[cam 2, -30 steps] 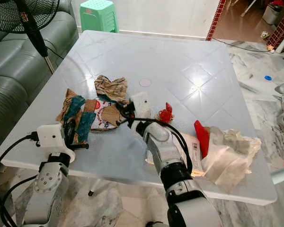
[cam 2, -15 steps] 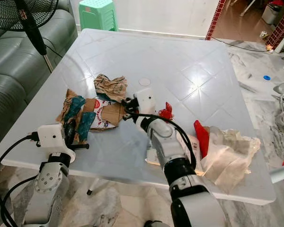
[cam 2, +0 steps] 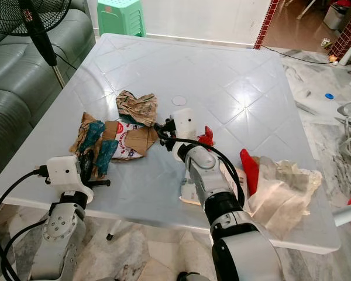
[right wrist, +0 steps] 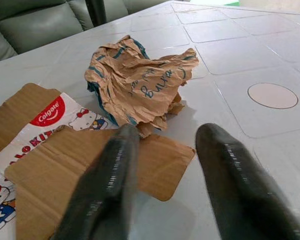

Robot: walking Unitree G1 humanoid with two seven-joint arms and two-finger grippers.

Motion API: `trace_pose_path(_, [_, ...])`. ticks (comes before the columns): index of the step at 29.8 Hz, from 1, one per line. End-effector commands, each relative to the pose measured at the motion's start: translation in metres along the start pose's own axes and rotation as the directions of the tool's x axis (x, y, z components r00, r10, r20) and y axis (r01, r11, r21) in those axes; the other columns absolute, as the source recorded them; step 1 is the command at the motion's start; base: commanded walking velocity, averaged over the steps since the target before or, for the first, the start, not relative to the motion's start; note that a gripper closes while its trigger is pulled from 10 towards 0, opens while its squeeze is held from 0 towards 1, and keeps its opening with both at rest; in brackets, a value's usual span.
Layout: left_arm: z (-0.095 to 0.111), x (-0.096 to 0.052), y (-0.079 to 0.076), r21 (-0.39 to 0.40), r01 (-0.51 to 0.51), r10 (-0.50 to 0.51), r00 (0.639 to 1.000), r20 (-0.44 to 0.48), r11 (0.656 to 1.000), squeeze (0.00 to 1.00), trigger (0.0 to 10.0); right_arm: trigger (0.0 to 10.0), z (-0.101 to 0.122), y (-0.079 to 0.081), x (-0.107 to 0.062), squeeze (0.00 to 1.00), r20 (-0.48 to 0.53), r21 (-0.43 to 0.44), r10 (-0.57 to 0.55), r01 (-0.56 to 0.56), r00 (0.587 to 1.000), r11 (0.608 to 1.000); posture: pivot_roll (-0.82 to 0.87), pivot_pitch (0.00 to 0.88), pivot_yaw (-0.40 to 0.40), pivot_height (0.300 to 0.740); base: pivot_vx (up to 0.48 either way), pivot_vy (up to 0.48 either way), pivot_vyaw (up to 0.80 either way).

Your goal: Picking trash to rubbish bin

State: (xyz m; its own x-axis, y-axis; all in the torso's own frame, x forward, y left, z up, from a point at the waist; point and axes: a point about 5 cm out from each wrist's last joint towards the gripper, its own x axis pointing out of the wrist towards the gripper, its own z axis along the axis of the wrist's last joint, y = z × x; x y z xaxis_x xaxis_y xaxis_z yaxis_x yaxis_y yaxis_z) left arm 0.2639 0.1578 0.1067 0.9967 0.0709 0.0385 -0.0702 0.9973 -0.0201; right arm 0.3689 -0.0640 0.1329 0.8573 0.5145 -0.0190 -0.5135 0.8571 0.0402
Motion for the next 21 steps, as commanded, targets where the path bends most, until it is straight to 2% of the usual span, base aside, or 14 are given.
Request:
trace_pose_path(1, [0.002, -0.003, 0.000, 0.001, 0.003, -0.003, 1.000, 0.007, 1.000, 0.00, 0.0, 10.0, 0.004, -0.002, 0.002, 1.00, 0.008, -0.011, -0.011, 0.011, 1.000, 1.000, 0.05, 0.128, -0.094, 0.740, 0.000, 0.000, 0.00])
trace_pose_path(6, [0.002, -0.004, 0.004, 0.009, 0.003, -0.003, 1.000, 0.005, 1.000, 0.00, 0.0, 10.0, 0.002, 0.000, 0.003, 1.00, 0.009, 0.011, -0.013, 0.013, 1.000, 1.000, 0.06, 0.127, -0.090, 0.740, 0.000, 0.000, 0.00])
trace_pose_path(17, [0.002, -0.008, 0.002, 0.010, 0.014, -0.014, 1.000, -0.003, 1.000, 0.00, 0.0, 10.0, -0.010, 0.006, 0.003, 1.00, -0.028, 0.069, -0.032, 0.033, 0.999, 0.997, 0.08, 0.135, -0.081, 0.740, 0.000, 0.000, 0.00])
trace_pose_path(18, [0.002, -0.008, 0.002, 0.010, 0.015, -0.015, 1.000, -0.004, 1.000, 0.00, 0.0, 10.0, -0.012, 0.006, 0.003, 0.92, -0.034, 0.085, -0.042, 0.045, 0.999, 0.995, 0.08, 0.135, -0.079, 0.740, 0.000, 0.000, 0.00])
trace_pose_path(19, [0.002, -0.008, 0.002, 0.010, 0.015, -0.015, 1.000, -0.004, 1.000, 0.00, 0.0, 10.0, -0.012, 0.006, 0.003, 0.92, -0.034, 0.085, -0.042, 0.045, 0.999, 0.995, 0.08, 0.135, -0.079, 0.740, 0.000, 0.000, 0.00])
trace_pose_path(20, [0.002, -0.008, 0.002, 0.010, 0.016, -0.016, 1.000, -0.004, 1.000, 0.00, 0.0, 10.0, -0.014, 0.006, 0.003, 0.42, -0.044, 0.103, -0.051, 0.056, 0.998, 0.993, 0.09, 0.136, -0.078, 0.740, 0.000, 0.000, 0.00])
trace_pose_path(21, [0.002, -0.008, 0.002, 0.010, 0.017, -0.017, 1.000, -0.005, 1.000, 0.00, 0.0, 10.0, -0.015, 0.006, 0.003, 0.42, -0.049, 0.114, -0.054, 0.059, 0.997, 0.992, 0.09, 0.136, -0.078, 0.740, 0.000, 0.000, 0.00])
